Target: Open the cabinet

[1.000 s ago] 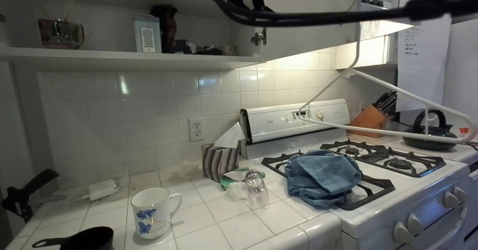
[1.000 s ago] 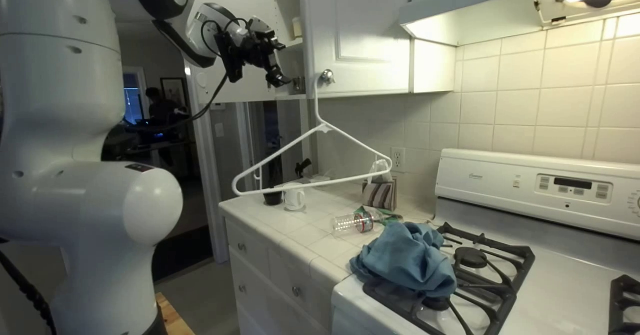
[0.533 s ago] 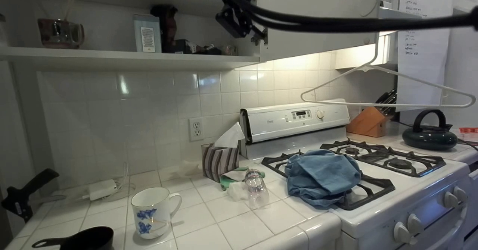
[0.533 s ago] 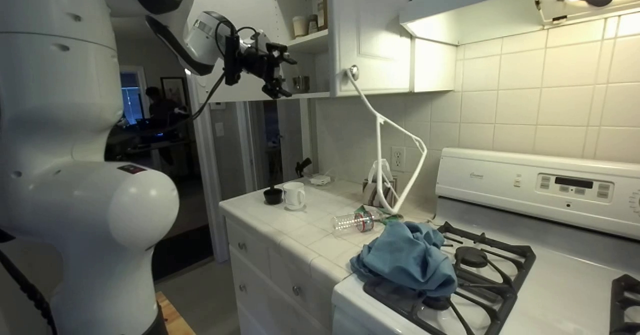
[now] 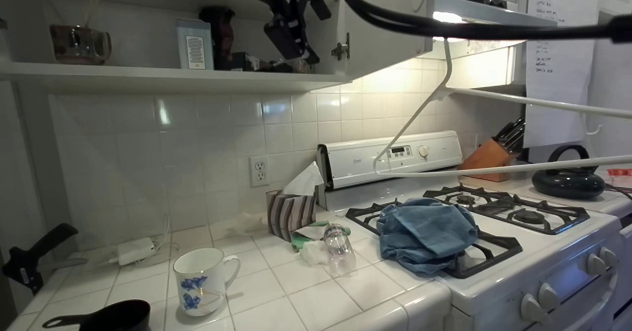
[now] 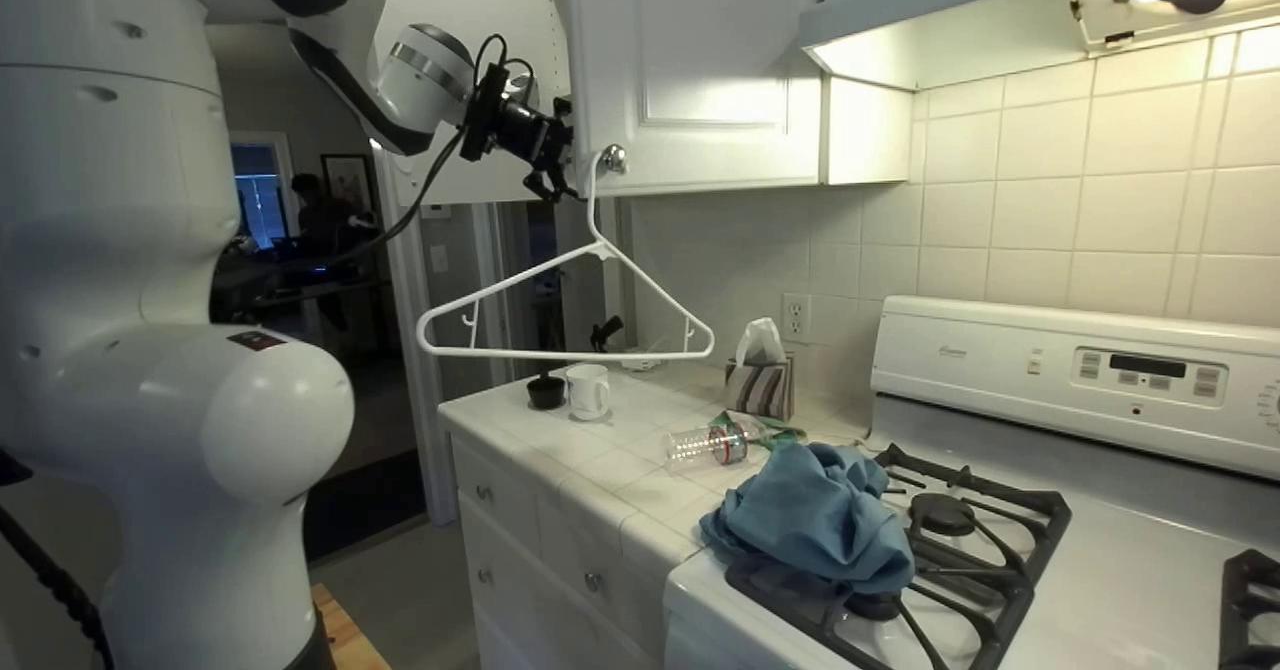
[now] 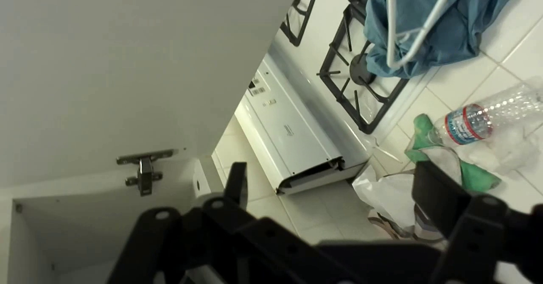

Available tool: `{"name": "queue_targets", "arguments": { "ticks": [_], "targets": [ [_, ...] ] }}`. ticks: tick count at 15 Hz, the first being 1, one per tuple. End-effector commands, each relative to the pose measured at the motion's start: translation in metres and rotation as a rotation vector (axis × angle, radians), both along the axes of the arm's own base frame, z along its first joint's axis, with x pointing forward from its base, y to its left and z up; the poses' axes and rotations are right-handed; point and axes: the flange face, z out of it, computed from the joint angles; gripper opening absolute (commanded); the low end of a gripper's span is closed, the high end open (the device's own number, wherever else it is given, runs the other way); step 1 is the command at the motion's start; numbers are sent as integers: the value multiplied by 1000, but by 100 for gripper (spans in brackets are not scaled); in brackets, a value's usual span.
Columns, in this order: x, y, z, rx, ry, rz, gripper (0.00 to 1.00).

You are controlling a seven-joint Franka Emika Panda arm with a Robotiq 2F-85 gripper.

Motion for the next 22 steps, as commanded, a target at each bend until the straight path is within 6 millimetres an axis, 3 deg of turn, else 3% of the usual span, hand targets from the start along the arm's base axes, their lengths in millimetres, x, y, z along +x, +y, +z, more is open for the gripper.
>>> {"name": "queue_targets", "arguments": {
  "ticks": [1,6,12,18,19,22],
  "targets": [
    [-4,-1,5,-104,41,161,100],
    [-14,-12,8,-142,-125,-75,100],
    [-39,-49,7,-62,-228,-344,100],
    [-47,-72,7,125,-348,-135,100],
    [-30,-60,11,65,-320,-193,100],
    [-38,-69,10,96,-338,-143,100]
  ]
}}
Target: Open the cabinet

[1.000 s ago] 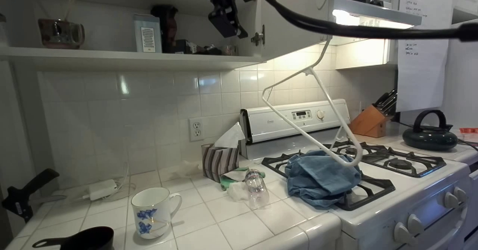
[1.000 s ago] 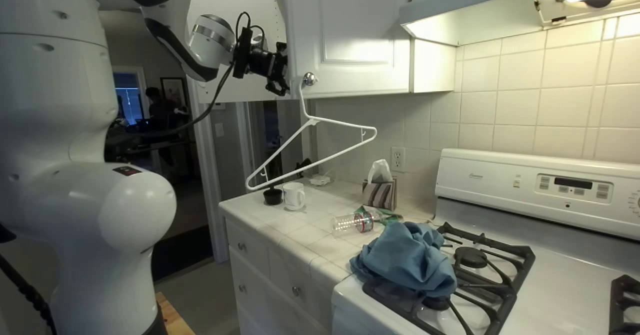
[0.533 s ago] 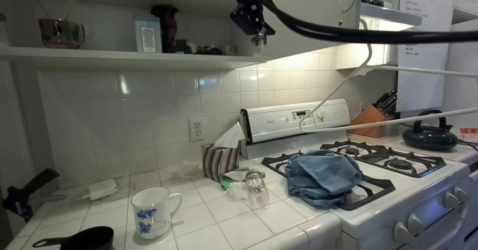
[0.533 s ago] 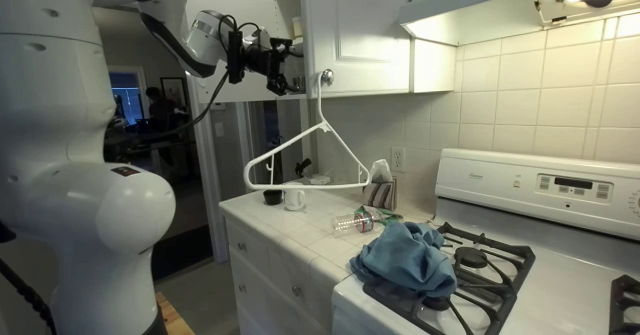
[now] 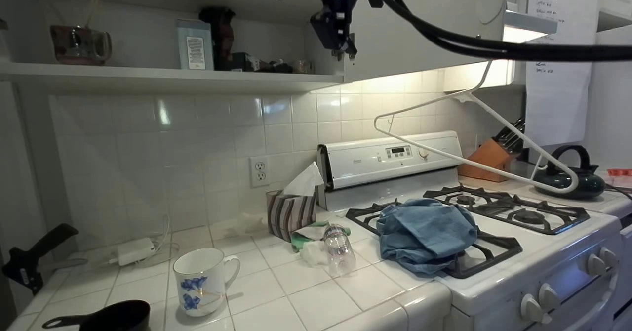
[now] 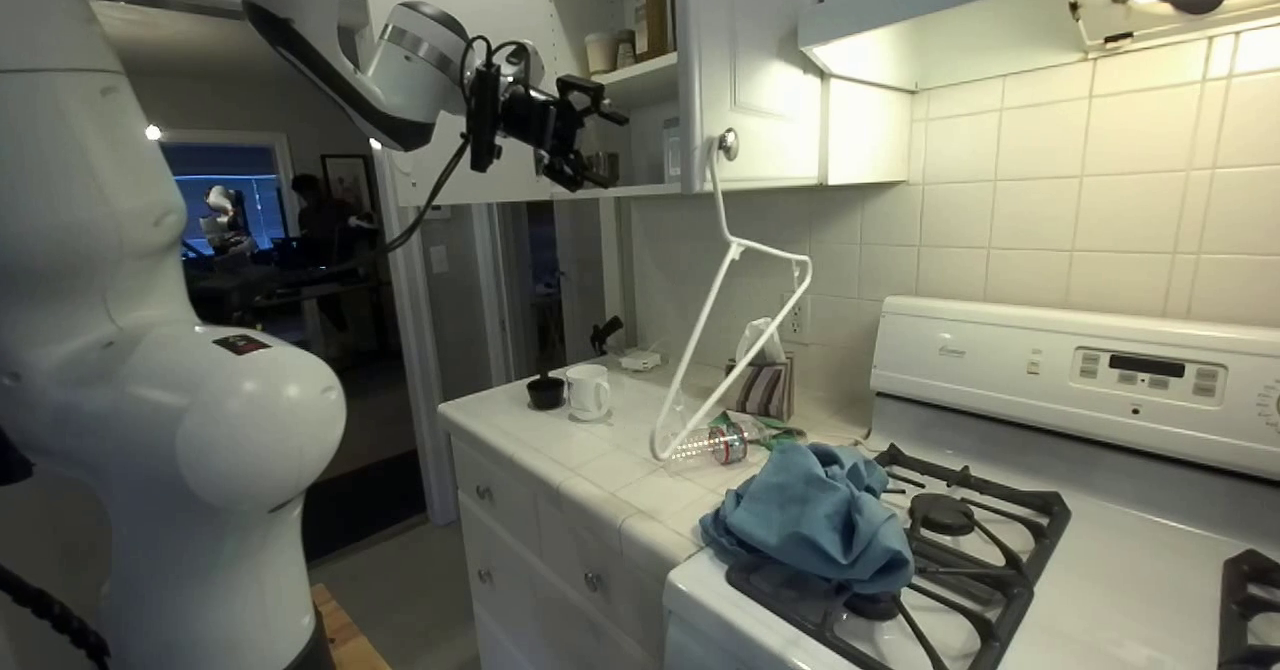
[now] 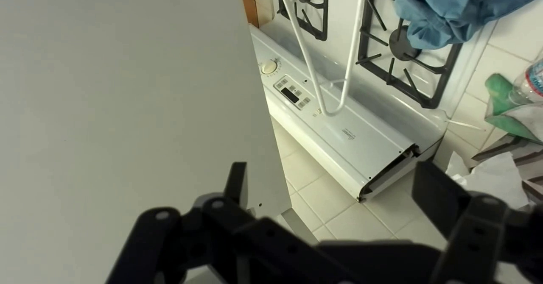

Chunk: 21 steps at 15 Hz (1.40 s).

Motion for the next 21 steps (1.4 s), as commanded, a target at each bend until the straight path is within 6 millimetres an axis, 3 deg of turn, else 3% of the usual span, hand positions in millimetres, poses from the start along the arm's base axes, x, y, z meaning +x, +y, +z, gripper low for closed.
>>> {"name": "queue_targets", "arguments": {
  "ticks": [1,5,8,12,16,21],
  "targets": [
    [-2,0,0,0,0,3,100],
    [-3,0,0,0,-1,3,100],
    [4,26,-3,21,-10,122,100],
    [11,37,-4,163,-60,248,100],
    [27,13,-12,361,-65,210,100],
    [34,-24,-53,513,113,2,100]
  ]
}}
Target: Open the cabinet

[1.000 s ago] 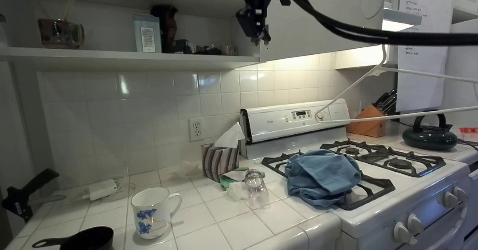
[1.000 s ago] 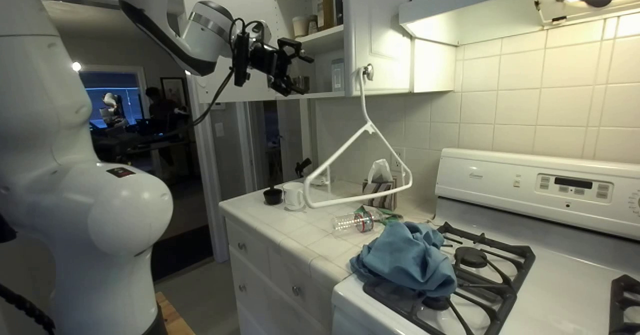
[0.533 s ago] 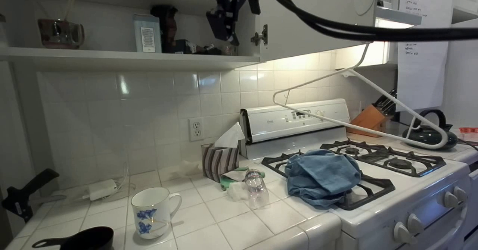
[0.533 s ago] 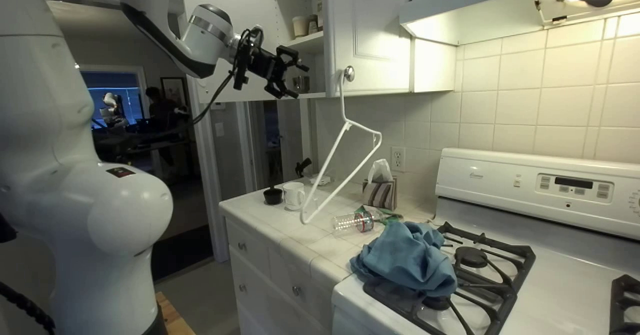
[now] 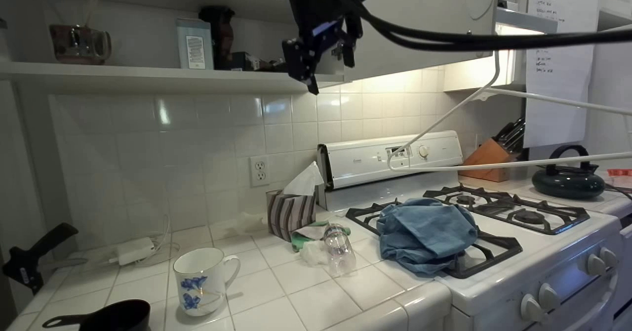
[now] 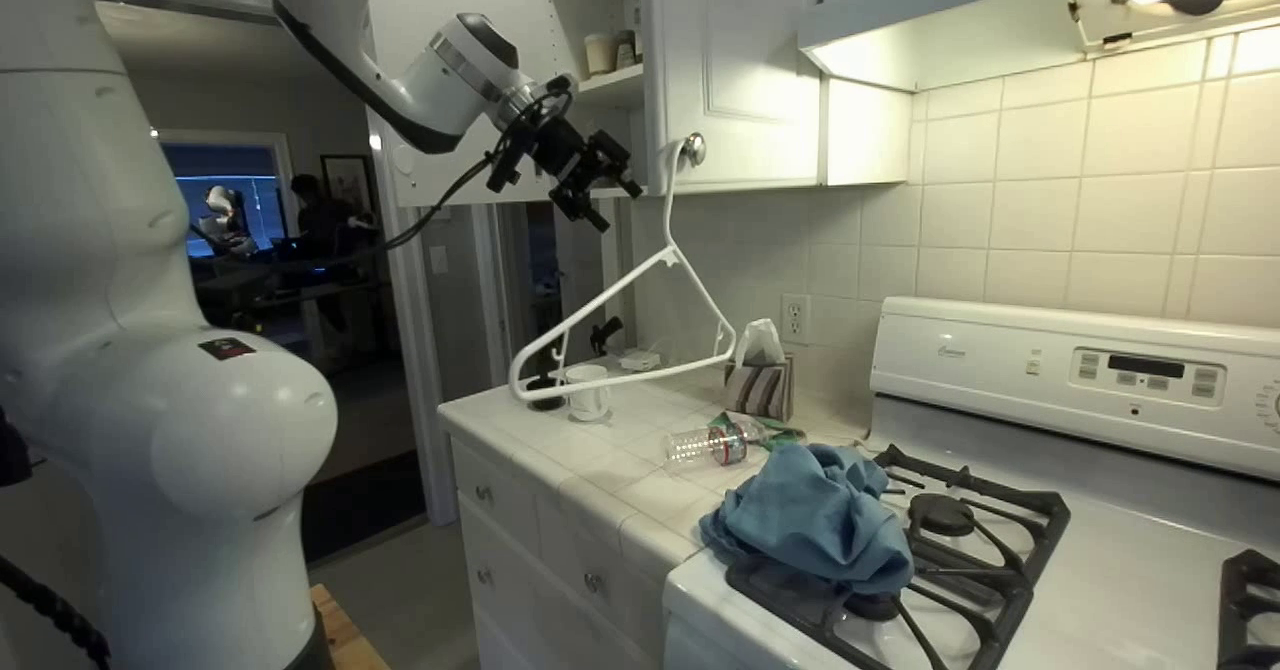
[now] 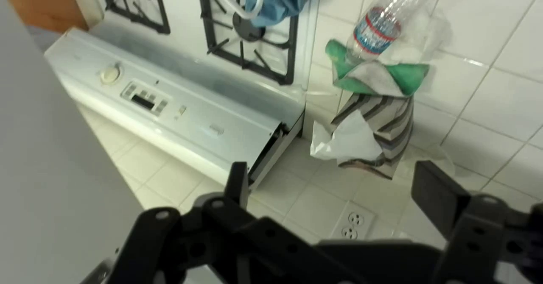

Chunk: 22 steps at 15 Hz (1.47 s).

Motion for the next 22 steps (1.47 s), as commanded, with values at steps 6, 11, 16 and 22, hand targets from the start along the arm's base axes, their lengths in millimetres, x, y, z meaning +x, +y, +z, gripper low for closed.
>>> {"name": "queue_targets", "arguments": {
  "ticks": [6,11,16,22],
  "targets": [
    [2,-50,-65,-5,363,-163,100],
    [6,-65,-76,-66,420,-196,100],
    [16,-71,-73,-71,446,-210,100],
    [5,-56,-134,-90,561,-110,100]
  ]
}}
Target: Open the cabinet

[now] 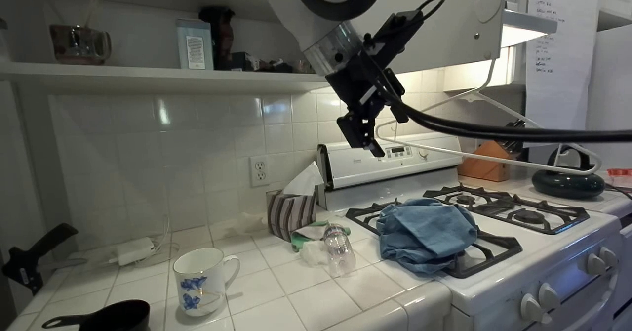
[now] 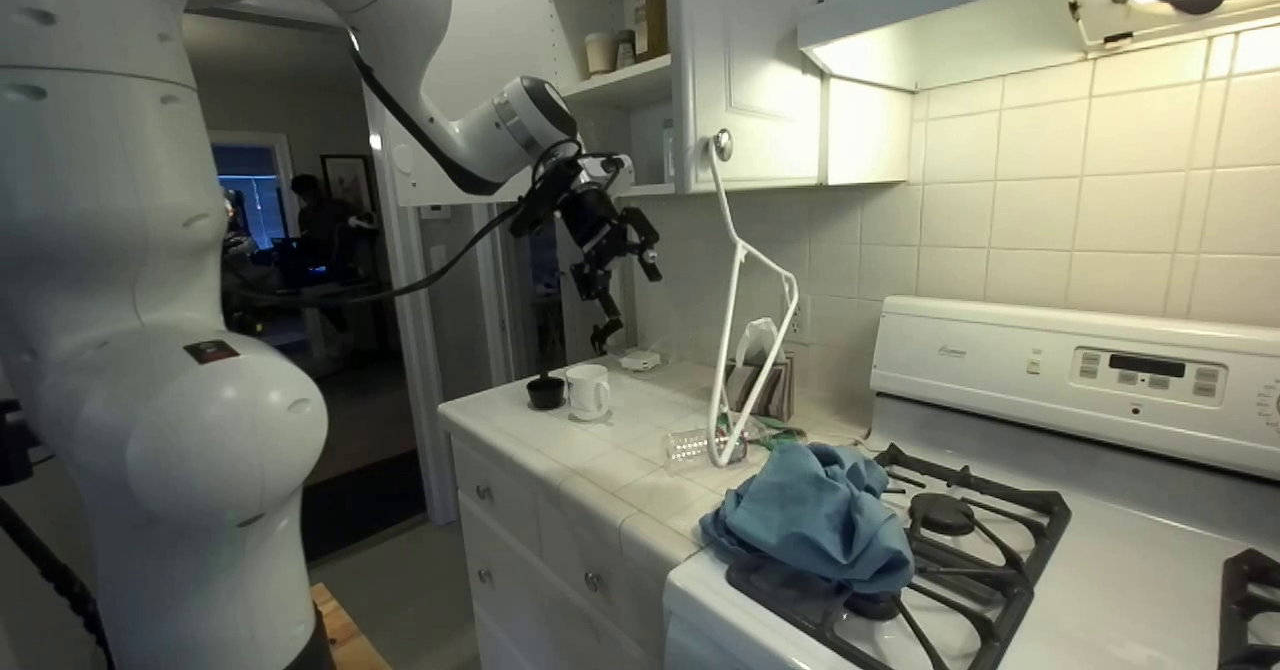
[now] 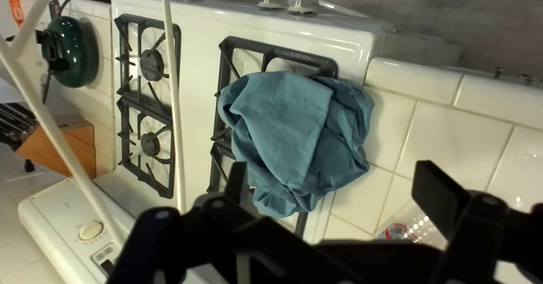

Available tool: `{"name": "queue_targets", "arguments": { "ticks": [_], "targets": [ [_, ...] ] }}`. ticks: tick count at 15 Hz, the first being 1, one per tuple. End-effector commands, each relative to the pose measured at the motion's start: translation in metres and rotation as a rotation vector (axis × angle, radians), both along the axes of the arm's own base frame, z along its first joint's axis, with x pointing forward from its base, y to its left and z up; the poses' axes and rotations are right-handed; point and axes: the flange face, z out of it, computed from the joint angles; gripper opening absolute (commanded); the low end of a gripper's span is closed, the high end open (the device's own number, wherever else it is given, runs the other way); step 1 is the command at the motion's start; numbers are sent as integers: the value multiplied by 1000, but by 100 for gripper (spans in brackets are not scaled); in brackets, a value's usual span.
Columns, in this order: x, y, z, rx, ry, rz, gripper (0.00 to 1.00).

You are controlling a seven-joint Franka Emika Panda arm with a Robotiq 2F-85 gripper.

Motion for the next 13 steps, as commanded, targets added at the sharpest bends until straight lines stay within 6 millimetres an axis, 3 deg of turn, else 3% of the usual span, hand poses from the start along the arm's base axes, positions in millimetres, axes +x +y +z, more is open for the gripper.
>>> {"name": "queue_targets", "arguments": {
  "ticks": [1,5,6,8,13],
  "targets": [
    [-11,11,-42,55,66,90,100],
    [-27,17,-98,52,219,221,100],
    [-19,15,-81,42,157,172,100],
    [-25,16,-98,37,204,192,100],
    [-25,16,-100,37,216,203,100]
  ]
}}
